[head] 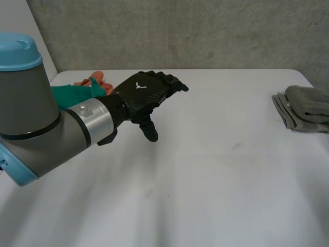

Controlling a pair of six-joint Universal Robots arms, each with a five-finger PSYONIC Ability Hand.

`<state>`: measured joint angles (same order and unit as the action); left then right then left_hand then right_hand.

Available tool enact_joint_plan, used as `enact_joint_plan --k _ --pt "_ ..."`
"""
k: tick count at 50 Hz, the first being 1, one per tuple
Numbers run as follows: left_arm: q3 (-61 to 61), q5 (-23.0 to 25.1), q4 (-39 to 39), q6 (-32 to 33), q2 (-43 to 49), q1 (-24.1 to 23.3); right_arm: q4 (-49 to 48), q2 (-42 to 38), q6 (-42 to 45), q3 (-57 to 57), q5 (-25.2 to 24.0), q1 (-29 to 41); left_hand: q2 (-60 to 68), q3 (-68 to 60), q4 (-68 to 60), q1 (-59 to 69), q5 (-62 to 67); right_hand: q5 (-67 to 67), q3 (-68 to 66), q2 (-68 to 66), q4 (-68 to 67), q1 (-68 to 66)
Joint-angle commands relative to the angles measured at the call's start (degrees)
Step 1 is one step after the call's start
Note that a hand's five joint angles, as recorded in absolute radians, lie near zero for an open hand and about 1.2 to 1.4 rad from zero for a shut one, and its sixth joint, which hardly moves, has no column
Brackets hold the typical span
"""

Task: Fold the laundry.

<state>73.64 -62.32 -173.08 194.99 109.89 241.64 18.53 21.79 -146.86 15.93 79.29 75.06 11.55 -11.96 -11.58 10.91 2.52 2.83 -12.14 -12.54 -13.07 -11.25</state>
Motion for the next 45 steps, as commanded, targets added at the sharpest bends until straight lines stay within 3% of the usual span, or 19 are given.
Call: enact_joint_plan --k 1,5,12,17,25,29,33,41,45 --pt "0.46 0.0 0.02 0.04 -0.2 0.32 -1.91 11.25 2.8 7.18 7.53 0.78 0.01 0.4 0.02 0.65 -0.96 -2.83 2.14 2.54 3.07 1.25" --pt "0.19 -0.09 -0.07 0.04 -0.38 0.67 -5.51 16.79 4.3 7.71 10.45 2.36 -0.16 0.56 0.18 0.48 -1.13 -2.83 2.14 2.54 3.07 1.25" --pt "-0.51 -1.4 -0.95 0.04 -2.05 2.78 -6.57 22.85 3.25 12.18 5.09 18.87 -0.33 0.73 0.35 0.32 -1.3 -2.83 2.14 2.54 3.07 1.25" --pt "-0.69 -4.39 -3.32 0.21 -2.31 7.7 -9.46 28.64 -0.09 26.65 -1.4 30.81 -0.83 1.24 0.86 -0.19 -1.8 -2.83 2.14 2.54 3.07 1.25" --pt "-3.58 -5.54 -6.31 1.88 2.95 16.66 -18.86 39.46 -2.82 51.43 -3.44 43.48 -1.17 1.57 1.19 -0.52 -2.14 -2.83 2.14 2.54 3.07 1.25" --pt "-6.91 -5.45 -7.27 7.13 8.83 23.94 -22.03 40.52 -2.73 60.59 -3.44 47.27 -1.34 1.74 1.36 -0.69 -2.31 -2.83 2.14 2.54 3.07 1.25" --pt "-10.08 -5.62 -7.45 15.12 15.42 28.17 -22.75 41.4 -2.38 67.29 -3.44 48.86 -1.34 1.74 1.36 -0.69 -2.31 -2.83 2.14 2.54 3.07 1.25" --pt "-13.6 -6.32 -7.45 31.39 24.66 30.55 -24.59 45.27 -2.29 76.78 -3.7 48.16 -0.83 1.24 0.86 -0.19 -1.8 -2.83 2.14 2.54 3.07 1.25" --pt "-13.78 -6.76 -7.45 34.13 27.39 31.52 -26.96 47.2 -2.29 80.13 -3.88 48.07 0.84 -0.43 -0.81 1.48 -0.13 -2.83 2.14 2.54 3.07 1.25"
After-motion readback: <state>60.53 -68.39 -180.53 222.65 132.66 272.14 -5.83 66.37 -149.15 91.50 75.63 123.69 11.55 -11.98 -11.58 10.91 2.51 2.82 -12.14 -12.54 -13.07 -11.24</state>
